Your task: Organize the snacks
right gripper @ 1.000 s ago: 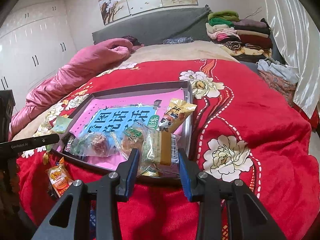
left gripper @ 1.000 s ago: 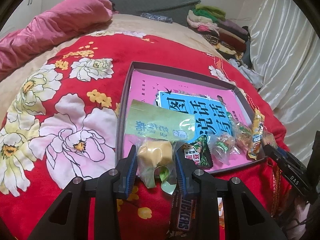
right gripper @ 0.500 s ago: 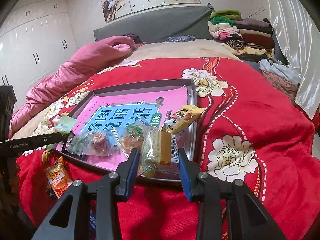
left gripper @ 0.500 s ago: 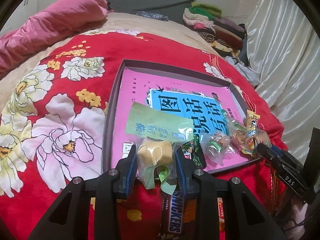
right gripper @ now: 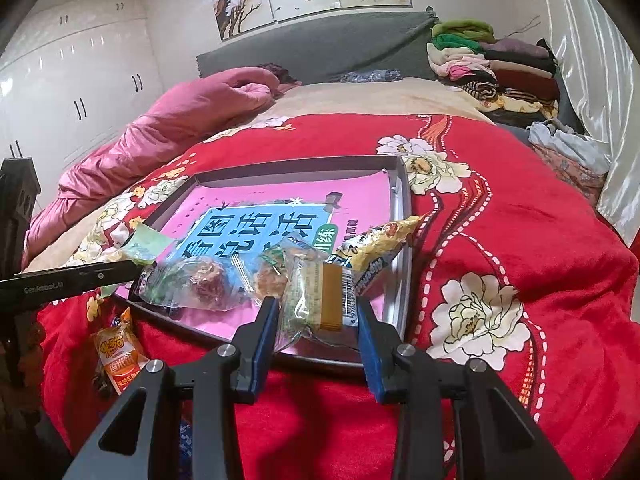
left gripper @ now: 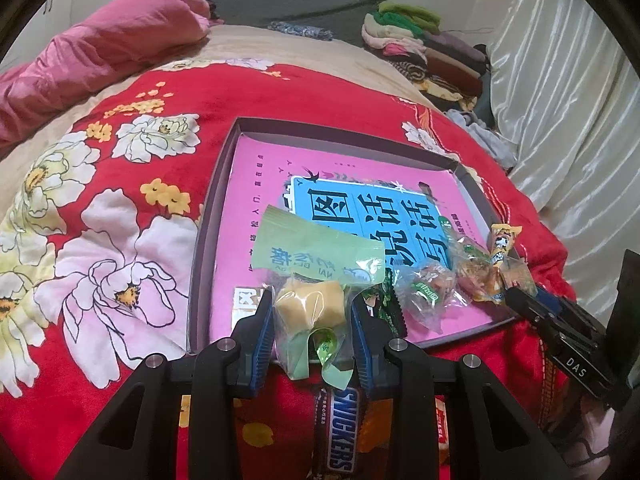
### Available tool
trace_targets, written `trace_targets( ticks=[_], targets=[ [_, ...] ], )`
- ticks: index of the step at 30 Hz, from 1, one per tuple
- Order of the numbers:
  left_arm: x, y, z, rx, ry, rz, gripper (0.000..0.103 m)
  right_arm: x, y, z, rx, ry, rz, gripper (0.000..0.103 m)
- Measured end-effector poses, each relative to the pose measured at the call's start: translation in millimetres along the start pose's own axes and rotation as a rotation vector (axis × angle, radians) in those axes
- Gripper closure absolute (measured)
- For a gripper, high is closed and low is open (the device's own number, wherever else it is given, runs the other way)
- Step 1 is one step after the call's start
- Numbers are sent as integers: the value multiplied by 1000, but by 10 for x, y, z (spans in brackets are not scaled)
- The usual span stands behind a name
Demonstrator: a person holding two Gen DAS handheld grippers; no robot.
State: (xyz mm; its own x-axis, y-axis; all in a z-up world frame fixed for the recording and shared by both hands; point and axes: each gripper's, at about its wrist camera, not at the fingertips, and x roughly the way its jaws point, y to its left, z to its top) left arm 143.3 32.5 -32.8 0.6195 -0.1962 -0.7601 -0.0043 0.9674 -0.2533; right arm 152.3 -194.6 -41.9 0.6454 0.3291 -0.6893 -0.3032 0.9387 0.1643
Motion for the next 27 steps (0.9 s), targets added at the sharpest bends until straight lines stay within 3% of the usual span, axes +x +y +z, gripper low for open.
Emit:
trace_targets(
  ticks=[13, 27],
  targets=[
    [36, -24, 0, 8, -1, -4, 67, 78, 121, -9, -41, 13, 66, 64],
    [72, -121, 2, 35, -3, -27, 67, 110, 122, -5, -52, 13, 50, 64]
  ],
)
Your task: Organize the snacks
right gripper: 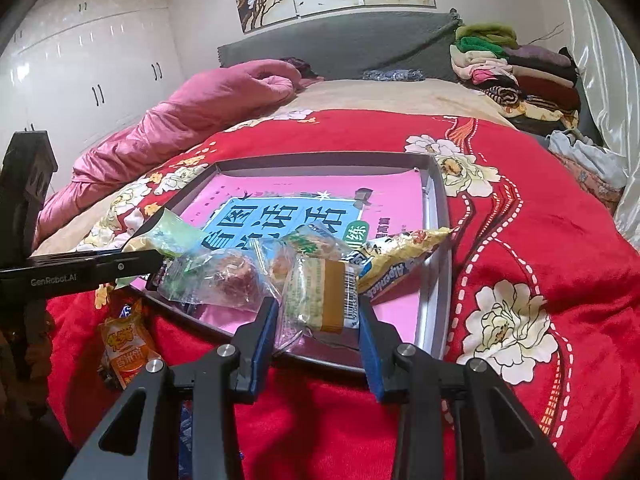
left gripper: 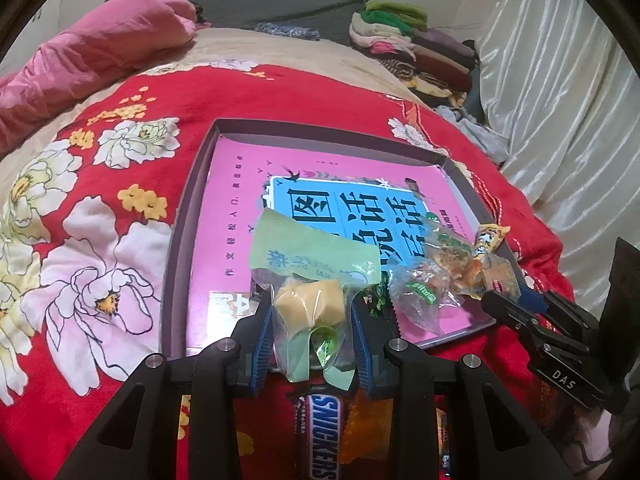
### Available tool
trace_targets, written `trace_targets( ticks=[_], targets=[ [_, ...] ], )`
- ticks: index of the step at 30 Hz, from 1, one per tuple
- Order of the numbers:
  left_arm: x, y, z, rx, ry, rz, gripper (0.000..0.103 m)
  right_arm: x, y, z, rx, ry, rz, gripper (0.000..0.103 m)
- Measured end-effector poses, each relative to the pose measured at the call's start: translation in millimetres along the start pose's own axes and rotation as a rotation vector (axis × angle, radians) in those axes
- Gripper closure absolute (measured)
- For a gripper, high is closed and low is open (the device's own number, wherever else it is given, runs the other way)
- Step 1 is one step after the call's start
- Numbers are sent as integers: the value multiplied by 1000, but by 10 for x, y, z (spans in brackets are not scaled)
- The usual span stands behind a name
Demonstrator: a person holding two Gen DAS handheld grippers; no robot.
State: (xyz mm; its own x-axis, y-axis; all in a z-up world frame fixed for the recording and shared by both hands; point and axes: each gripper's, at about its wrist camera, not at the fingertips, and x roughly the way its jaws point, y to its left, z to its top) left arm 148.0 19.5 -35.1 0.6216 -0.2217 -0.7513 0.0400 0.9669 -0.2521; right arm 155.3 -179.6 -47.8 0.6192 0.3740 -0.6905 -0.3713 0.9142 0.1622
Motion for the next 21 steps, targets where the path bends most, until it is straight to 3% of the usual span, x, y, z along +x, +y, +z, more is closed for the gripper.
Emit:
trace_targets(
  ticks=[21],
  targets=[
    [65, -74, 14, 13, 14, -37, 67, -34, -117, 9, 35, -11, -53, 63]
  ],
)
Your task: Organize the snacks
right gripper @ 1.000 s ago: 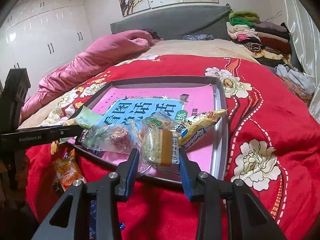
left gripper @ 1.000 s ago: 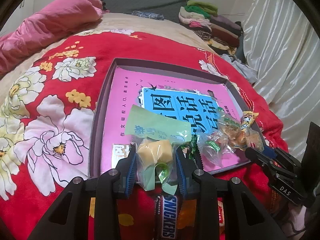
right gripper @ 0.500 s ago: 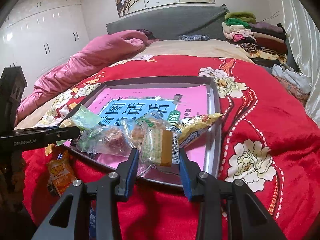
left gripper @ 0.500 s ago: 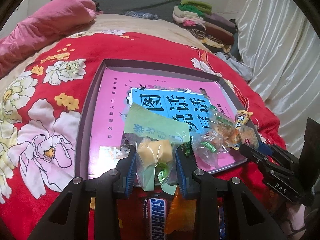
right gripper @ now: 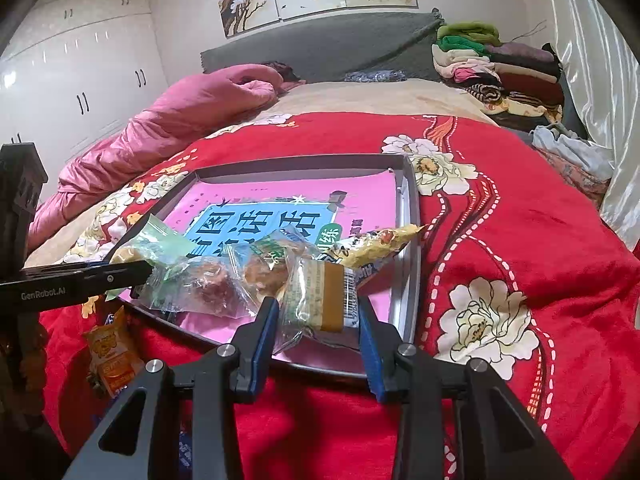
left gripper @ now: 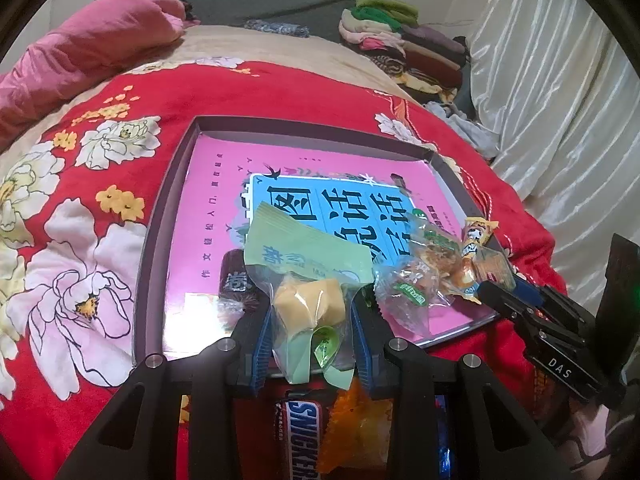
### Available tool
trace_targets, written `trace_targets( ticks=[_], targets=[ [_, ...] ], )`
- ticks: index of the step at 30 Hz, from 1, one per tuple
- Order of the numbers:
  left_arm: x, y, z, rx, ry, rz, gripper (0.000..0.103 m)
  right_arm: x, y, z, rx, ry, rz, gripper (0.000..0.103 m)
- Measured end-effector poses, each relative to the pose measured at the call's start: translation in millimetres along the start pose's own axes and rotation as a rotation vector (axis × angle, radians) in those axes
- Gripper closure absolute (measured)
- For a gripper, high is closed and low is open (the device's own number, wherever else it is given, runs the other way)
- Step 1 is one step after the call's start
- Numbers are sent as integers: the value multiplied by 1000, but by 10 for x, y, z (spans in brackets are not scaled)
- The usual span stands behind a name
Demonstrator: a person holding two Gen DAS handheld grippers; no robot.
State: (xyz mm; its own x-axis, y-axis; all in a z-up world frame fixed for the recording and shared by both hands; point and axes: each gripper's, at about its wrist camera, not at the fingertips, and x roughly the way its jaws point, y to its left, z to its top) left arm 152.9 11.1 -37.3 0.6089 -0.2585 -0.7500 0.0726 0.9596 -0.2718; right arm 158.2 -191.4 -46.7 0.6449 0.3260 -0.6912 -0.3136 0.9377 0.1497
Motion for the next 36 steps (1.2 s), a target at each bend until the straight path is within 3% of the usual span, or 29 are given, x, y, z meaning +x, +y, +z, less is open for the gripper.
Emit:
trace_targets(
  ticks=[13, 36],
  targets=[
    [25, -72, 0, 17, 7, -7, 67, 2, -33, -3, 10, 1, -11, 63],
    [110, -158, 12, 36, 18, -19, 66, 49, 188, -9, -62, 5, 64, 62]
  ],
)
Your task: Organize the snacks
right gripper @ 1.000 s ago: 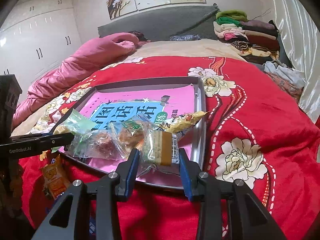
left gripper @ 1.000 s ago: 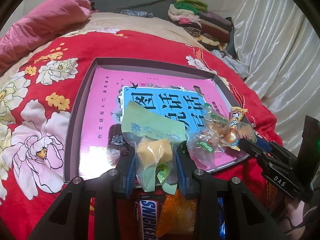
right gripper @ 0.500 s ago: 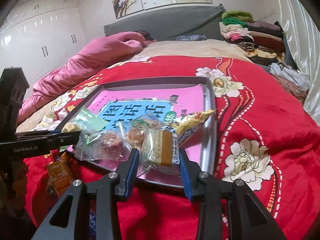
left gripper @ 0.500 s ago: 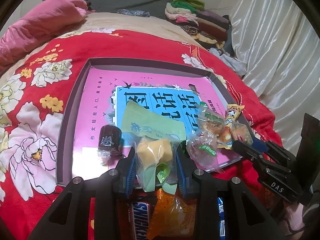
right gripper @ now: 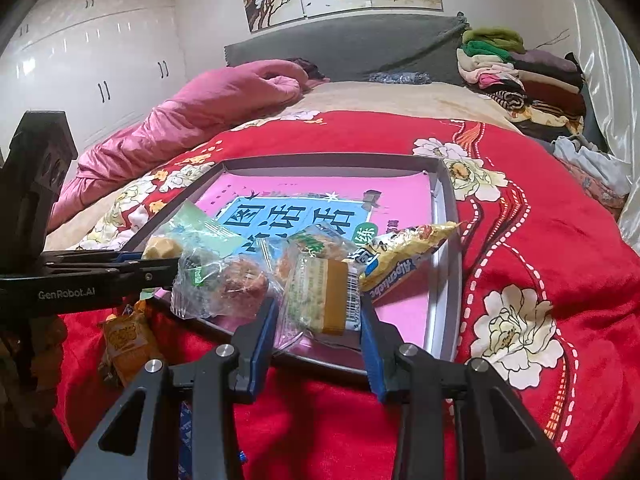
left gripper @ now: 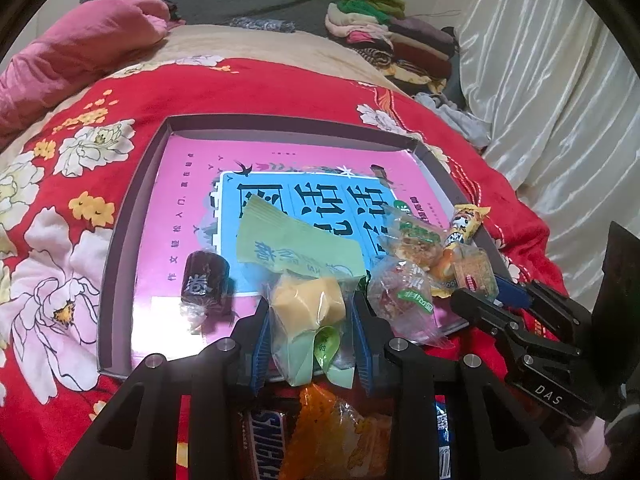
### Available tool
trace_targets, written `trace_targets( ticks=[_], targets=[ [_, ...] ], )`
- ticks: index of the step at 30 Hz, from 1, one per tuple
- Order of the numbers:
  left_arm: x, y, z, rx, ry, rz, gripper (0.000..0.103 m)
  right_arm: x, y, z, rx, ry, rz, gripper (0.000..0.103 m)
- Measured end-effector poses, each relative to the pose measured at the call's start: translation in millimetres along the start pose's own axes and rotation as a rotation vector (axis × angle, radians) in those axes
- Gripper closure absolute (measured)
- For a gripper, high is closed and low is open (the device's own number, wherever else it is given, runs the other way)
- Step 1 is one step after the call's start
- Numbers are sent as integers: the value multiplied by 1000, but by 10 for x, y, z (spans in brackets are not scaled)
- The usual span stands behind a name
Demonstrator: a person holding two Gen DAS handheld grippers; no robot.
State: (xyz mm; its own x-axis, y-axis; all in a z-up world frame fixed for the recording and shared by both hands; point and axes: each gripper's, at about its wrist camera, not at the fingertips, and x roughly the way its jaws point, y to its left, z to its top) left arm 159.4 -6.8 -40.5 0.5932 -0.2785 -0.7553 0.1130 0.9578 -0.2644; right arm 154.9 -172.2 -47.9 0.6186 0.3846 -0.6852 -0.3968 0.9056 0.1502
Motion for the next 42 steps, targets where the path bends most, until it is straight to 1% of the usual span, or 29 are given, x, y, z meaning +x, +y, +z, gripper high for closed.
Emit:
trace_targets(
  ticks=[7, 11, 18, 20, 24, 26, 29, 34, 36, 38, 42],
  targets=[
    [10, -14, -4, -2, 0, -4, 66, 11, 24, 3, -13, -1, 0, 61],
    [11, -16, -4, -4, 0, -3, 65, 3, 10, 4, -7, -3, -11, 55],
    [6, 23, -1, -13, 2, 0, 62, -16, -38, 1, 8, -5, -23, 54],
    [3, 43, 0, -16, 2, 9, 58, -19, -42, 2, 9, -4, -24, 53],
    [-13, 99, 1, -30, -2, 18, 55, -26, -42, 6, 11, -2, -26, 50],
    [-13, 122, 3, -36, -2, 27, 49, -32, -48, 7, 14, -3, -29, 49],
    [-22, 157, 4, -48, -2, 25, 48, -48, -60, 10, 18, -9, -34, 48],
    [-38, 162, 12, -42, -9, 35, 47, -90, -63, 24, 13, -26, -40, 44],
    [-52, 165, 12, -40, -11, 41, 46, -92, -62, 25, 13, -26, -43, 44],
    [-54, 169, 12, -40, -12, 48, 43, -92, -63, 25, 14, -24, -45, 43],
    [-56, 204, 21, -47, -16, 57, 40, -87, -55, 24, 9, -19, -52, 43]
  ],
)
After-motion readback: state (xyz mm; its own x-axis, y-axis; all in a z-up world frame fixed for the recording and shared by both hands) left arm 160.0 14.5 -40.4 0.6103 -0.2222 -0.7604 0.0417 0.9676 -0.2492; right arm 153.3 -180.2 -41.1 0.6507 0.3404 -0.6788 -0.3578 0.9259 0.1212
